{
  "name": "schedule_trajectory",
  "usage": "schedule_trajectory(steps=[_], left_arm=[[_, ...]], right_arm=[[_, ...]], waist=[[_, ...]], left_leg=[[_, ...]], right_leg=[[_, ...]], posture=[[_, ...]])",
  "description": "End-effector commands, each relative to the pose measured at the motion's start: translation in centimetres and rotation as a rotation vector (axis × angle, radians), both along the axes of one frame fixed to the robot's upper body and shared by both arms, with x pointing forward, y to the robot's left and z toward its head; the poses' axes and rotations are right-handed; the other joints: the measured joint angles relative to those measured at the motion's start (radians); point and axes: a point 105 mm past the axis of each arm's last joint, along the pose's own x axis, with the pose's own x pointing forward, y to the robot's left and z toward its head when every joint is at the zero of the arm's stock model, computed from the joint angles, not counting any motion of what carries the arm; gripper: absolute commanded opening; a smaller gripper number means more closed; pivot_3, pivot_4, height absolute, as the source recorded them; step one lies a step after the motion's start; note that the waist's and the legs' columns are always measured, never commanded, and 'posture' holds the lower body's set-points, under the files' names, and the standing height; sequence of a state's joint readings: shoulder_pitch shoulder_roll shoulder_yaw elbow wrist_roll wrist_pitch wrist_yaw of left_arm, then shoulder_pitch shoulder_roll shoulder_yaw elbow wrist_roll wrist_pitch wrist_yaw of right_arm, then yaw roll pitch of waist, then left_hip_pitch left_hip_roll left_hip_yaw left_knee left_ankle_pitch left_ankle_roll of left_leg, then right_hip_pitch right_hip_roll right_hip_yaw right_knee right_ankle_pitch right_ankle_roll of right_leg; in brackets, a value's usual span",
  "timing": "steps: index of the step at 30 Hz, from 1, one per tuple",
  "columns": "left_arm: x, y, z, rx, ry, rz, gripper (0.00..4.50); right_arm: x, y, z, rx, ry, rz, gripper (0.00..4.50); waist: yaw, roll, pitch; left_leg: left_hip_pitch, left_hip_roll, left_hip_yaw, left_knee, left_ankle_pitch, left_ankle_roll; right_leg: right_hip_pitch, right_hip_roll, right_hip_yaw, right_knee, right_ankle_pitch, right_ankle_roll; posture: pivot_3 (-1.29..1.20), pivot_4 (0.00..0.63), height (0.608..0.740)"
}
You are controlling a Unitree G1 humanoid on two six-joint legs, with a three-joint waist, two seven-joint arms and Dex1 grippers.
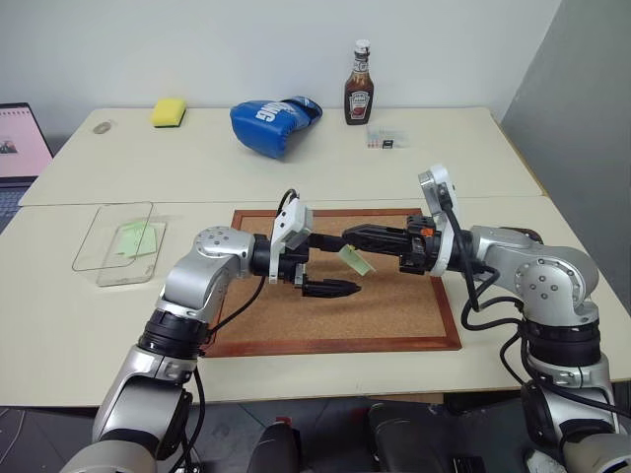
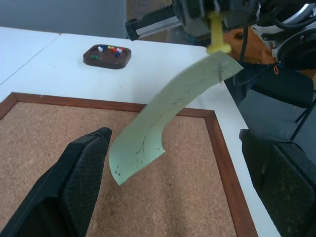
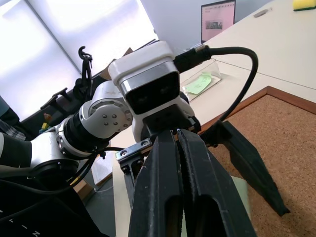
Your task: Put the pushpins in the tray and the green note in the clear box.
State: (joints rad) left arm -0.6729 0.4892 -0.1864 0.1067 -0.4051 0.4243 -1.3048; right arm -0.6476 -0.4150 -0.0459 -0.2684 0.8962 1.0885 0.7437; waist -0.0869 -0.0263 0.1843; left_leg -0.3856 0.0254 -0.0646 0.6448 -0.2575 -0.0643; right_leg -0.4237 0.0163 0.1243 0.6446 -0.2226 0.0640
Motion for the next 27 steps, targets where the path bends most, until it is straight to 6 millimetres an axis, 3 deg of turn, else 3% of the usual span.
schedule_trajectory(steps=[1, 3, 6, 10, 27], left_arm=[[-0.11, -0.11, 0.74, 0.008, -0.043, -0.032, 4.44], [-0.09, -0.07, 0.64, 0.011, -0.042, -0.032, 4.44], [-0.26, -0.33, 0.76, -0.009, -0.031, -0.033, 4.03], [-0.45, -0.43, 0.89, -0.010, -0.029, -0.043, 3.11], [-0.46, -0.81, 0.96, -0.012, -0.035, -0.051, 0.08]], right_arm=[[-0.57, 0.03, 0.64, 0.017, -0.031, 0.012, 0.00], [-0.55, 0.02, 0.59, 0.018, -0.030, 0.008, 0.00], [-0.51, -0.11, 0.39, 0.012, -0.030, 0.001, 0.00], [-0.27, -0.32, 0.15, 0.009, -0.026, -0.010, 0.00], [0.23, -0.85, -0.17, 0.007, -0.036, -0.053, 0.00]], waist=[[-0.001, 0.000, 0.000], [-0.001, 0.000, 0.000], [0.000, 0.000, 0.000], [0.000, 0.000, 0.000], [0.000, 0.000, 0.000]], left_leg=[[0.000, 0.000, 0.000, 0.000, 0.000, 0.000], [0.000, 0.000, 0.000, 0.000, 0.000, 0.000], [-0.001, 0.000, 0.000, 0.000, 0.000, 0.000], [-0.001, 0.000, 0.000, 0.000, 0.000, 0.000], [-0.001, 0.000, 0.000, 0.000, 0.000, 0.000]], right_leg=[[0.000, 0.000, 0.000, 0.000, 0.000, 0.000], [0.000, 0.000, 0.000, 0.000, 0.000, 0.000], [-0.001, 0.000, 0.000, 0.000, 0.000, 0.000], [-0.001, 0.000, 0.000, 0.000, 0.000, 0.000], [-0.001, 0.000, 0.000, 0.000, 0.000, 0.000]], posture=[[0.00, 0.150, 0.740], [0.00, 0.150, 0.740], [0.00, 0.150, 0.740], [0.00, 0.150, 0.740], [0.00, 0.150, 0.740]])
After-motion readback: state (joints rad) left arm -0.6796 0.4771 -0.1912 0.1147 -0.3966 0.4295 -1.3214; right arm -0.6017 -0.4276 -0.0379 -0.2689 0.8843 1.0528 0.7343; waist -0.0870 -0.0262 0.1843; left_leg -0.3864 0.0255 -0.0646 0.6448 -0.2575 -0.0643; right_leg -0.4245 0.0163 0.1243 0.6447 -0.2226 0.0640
